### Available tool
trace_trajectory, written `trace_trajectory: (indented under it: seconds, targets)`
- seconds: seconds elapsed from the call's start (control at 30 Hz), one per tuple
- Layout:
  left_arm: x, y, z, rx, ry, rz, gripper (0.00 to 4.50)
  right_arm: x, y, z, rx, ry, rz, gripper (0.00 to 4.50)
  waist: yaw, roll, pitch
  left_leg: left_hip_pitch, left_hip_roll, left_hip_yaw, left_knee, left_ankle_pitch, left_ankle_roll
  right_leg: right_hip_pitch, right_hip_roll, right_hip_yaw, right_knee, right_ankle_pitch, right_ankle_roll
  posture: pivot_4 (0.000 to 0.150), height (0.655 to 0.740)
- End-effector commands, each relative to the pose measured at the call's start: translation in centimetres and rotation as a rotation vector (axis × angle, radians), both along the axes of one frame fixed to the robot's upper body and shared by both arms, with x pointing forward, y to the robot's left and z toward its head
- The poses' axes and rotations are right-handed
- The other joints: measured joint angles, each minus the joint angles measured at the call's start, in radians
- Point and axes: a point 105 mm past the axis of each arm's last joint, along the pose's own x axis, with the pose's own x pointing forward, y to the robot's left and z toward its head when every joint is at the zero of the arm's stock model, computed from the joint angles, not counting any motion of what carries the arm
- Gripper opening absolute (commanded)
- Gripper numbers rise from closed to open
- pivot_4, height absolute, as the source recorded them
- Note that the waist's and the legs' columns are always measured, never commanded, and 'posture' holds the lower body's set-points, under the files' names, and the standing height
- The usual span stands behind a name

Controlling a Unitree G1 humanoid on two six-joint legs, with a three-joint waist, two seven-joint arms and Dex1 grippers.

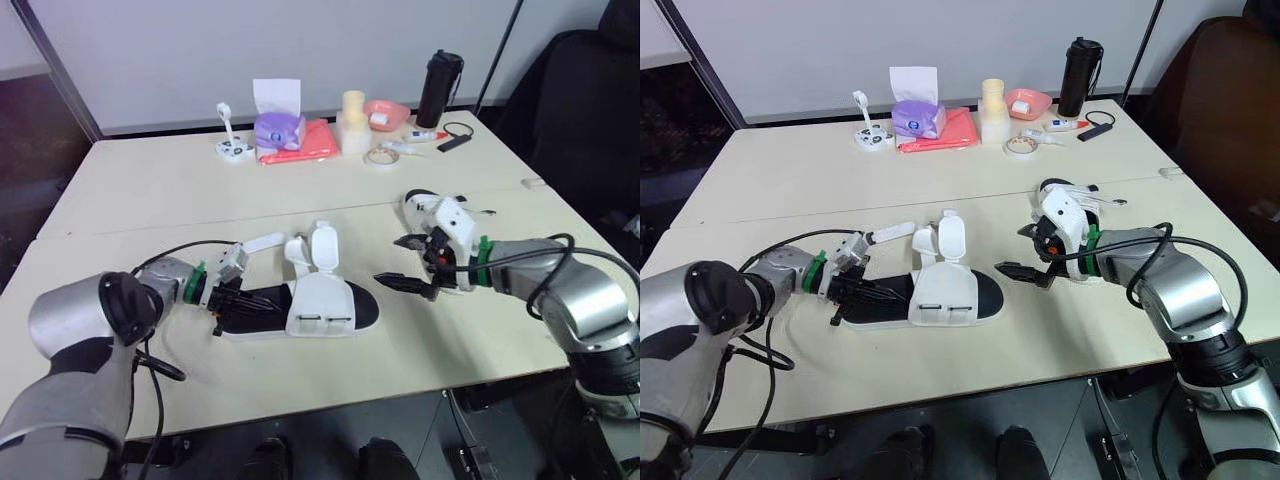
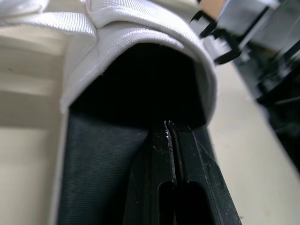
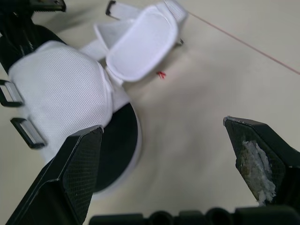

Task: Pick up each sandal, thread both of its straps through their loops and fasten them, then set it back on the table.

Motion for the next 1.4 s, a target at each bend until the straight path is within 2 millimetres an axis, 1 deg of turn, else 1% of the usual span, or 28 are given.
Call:
trace_trajectory:
  seconds: [0.03, 0.17, 0.27, 0.37, 0.43, 0.47, 0.5, 0.53, 0.6, 0.7, 0.73, 0.8, 0.93, 1.03, 1.13, 1.23, 1.27, 1.3, 1.37, 1.4]
  targets:
    - [0.5, -0.3, 0.1, -0.05, -0.007, 0.065, 0.02, 0.0, 0.5, 1.4, 0.023, -0.039, 0.032, 4.5, 0.004, 0.0, 0.0, 0.0, 0.0, 0.0, 0.0, 0.0, 0.0, 0.0, 0.0, 0.0, 0.0, 0.0, 0.0, 0.15, 0.74]
    - [1.3, -0.7, 1.8, -0.12, -0.009, 0.094, 0.02, -0.1, 0.5, 0.9, 0.028, -0.015, 0.04, 4.5, 0.008, 0.0, 0.0, 0.0, 0.0, 0.0, 0.001, 0.0, 0.0, 0.0, 0.0, 0.0, 0.001, 0.0, 0.0, 0.15, 0.74]
    - [2.4, -0.3, 5.2, -0.217, 0.0, 0.136, 0.02, -0.4, 0.6, -0.2, 0.029, 0.026, 0.044, 4.5, 0.009, -0.001, 0.0, 0.0, 0.0, 0.0, 0.001, 0.0, 0.0, 0.0, 0.0, 0.0, 0.001, 0.0, 0.0, 0.15, 0.74]
    - [3.2, 0.2, 7.5, -0.27, -0.01, 0.179, 0.02, -1.0, 0.9, -1.0, 0.026, 0.049, 0.069, 4.5, 0.007, -0.001, 0.001, 0.0, 0.0, 0.0, 0.001, 0.0, 0.0, 0.0, 0.0, 0.0, 0.001, 0.0, 0.0, 0.15, 0.74]
    - [3.6, 0.6, 8.6, -0.295, -0.02, 0.207, 0.0, -1.2, 1.0, -1.5, 0.038, 0.068, 0.072, 3.96, 0.001, -0.001, 0.0, 0.0, 0.0, 0.0, 0.0, 0.0, 0.0, 0.0, 0.0, 0.0, 0.001, 0.0, 0.0, 0.15, 0.74]
    - [3.6, 0.7, 8.9, -0.301, -0.02, 0.214, 0.0, -1.3, 1.0, -1.7, 0.041, 0.074, 0.071, 3.68, -0.003, -0.001, 0.0, 0.0, 0.0, 0.0, 0.0, 0.0, 0.0, 0.0, 0.0, 0.0, 0.001, 0.0, 0.0, 0.15, 0.74]
    - [3.8, 0.8, 9.2, -0.308, -0.024, 0.224, 0.0, -1.4, 1.0, -1.8, 0.045, 0.082, 0.077, 3.23, -0.005, 0.0, 0.0, 0.0, 0.0, 0.0, 0.0, 0.0, 0.0, 0.0, 0.0, 0.0, 0.001, 0.0, 0.0, 0.15, 0.74]
    - [3.9, 0.9, 9.3, -0.314, -0.028, 0.235, 0.0, -1.5, 1.1, -1.9, 0.049, 0.086, 0.086, 2.66, -0.005, -0.001, 0.0, 0.0, 0.0, 0.0, 0.0, 0.0, 0.0, 0.0, 0.0, 0.0, 0.001, 0.0, 0.0, 0.15, 0.74]
    - [4.0, 1.1, 9.4, -0.318, -0.033, 0.254, 0.0, -1.5, 1.3, -2.1, 0.062, 0.089, 0.09, 1.67, -0.006, -0.001, 0.0, 0.0, 0.0, 0.0, 0.0, 0.0, 0.0, -0.001, 0.0, 0.0, 0.001, 0.0, 0.0, 0.15, 0.74]
    - [4.3, 1.1, 8.5, -0.312, -0.041, 0.294, 0.0, -1.7, 1.6, -3.1, 0.058, 0.108, 0.104, 0.16, -0.005, -0.001, 0.0, 0.0, 0.0, 0.0, 0.0, 0.0, 0.0, -0.001, 0.0, 0.0, 0.001, 0.0, 0.0, 0.15, 0.74]
    - [4.6, 1.1, 8.1, -0.306, -0.057, 0.324, 0.0, -1.7, 1.7, -3.5, 0.055, 0.117, 0.111, 0.07, -0.005, -0.001, 0.0, 0.0, 0.0, 0.0, 0.0, 0.0, 0.0, -0.001, 0.0, 0.0, 0.001, 0.0, 0.0, 0.15, 0.74]
    - [4.8, 1.0, 7.5, -0.312, -0.054, 0.356, 0.0, -1.9, 2.1, -4.2, 0.047, 0.125, 0.128, 0.07, -0.005, -0.001, 0.0, 0.0, 0.0, 0.0, 0.0, 0.0, 0.0, -0.001, 0.0, 0.0, 0.001, 0.0, 0.0, 0.15, 0.74]
    - [4.6, 1.1, 6.0, -0.301, -0.003, 0.376, 0.0, -1.8, 2.9, -5.3, 0.054, 0.148, 0.14, 0.07, -0.005, -0.001, 0.0, 0.0, 0.0, 0.0, 0.0, 0.0, 0.0, -0.001, 0.0, 0.0, 0.001, 0.0, 0.0, 0.15, 0.74]
    - [4.8, 1.2, 5.8, -0.311, 0.027, 0.415, 0.0, -1.7, 3.4, -6.2, 0.049, 0.159, 0.147, 0.07, -0.005, -0.001, 0.0, 0.0, 0.0, 0.0, 0.0, 0.0, 0.0, -0.001, 0.0, 0.0, 0.001, 0.0, 0.0, 0.15, 0.74]
    - [5.1, 1.2, 5.9, -0.323, 0.051, 0.436, 0.0, -1.7, 3.9, -6.9, 0.047, 0.173, 0.156, 0.07, -0.005, -0.001, 0.0, 0.0, 0.0, 0.0, 0.0, 0.0, 0.0, -0.001, 0.0, 0.0, 0.001, 0.0, 0.0, 0.15, 0.74]
    - [5.1, 1.2, 6.1, -0.335, 0.085, 0.441, 0.84, -2.0, 4.1, -7.7, 0.032, 0.189, 0.166, 0.0, -0.005, -0.001, 0.0, 0.0, 0.0, 0.0, 0.0, 0.0, 0.0, -0.001, 0.0, 0.0, 0.001, 0.0, 0.0, 0.15, 0.74]
    - [5.1, 1.2, 6.1, -0.338, 0.099, 0.443, 1.25, -2.0, 4.1, -8.0, 0.022, 0.19, 0.166, 0.0, -0.006, -0.001, 0.0, 0.0, 0.0, 0.0, 0.0, 0.0, 0.0, -0.001, 0.0, 0.0, 0.001, 0.0, 0.0, 0.15, 0.74]
    - [5.0, 1.2, 6.1, -0.339, 0.117, 0.442, 1.83, -2.0, 4.1, -8.2, 0.014, 0.19, 0.165, 0.0, -0.006, -0.001, 0.0, 0.0, 0.0, 0.0, 0.0, 0.0, 0.0, -0.001, 0.0, 0.0, 0.001, 0.0, 0.0, 0.15, 0.74]
    - [5.0, 1.3, 6.1, -0.343, 0.148, 0.447, 2.7, -2.1, 4.2, -8.6, 0.005, 0.189, 0.166, 0.0, -0.006, -0.001, 0.0, 0.0, 0.0, 0.0, 0.0, 0.0, 0.0, -0.001, 0.0, 0.0, 0.001, 0.0, 0.0, 0.15, 0.74]
    - [5.0, 1.2, 6.1, -0.349, 0.175, 0.452, 3.25, -2.1, 4.1, -8.8, -0.003, 0.188, 0.166, 0.0, -0.006, -0.001, 0.0, 0.0, 0.0, 0.0, 0.0, 0.0, 0.0, -0.001, 0.0, 0.0, 0.001, 0.0, 0.0, 0.15, 0.74]
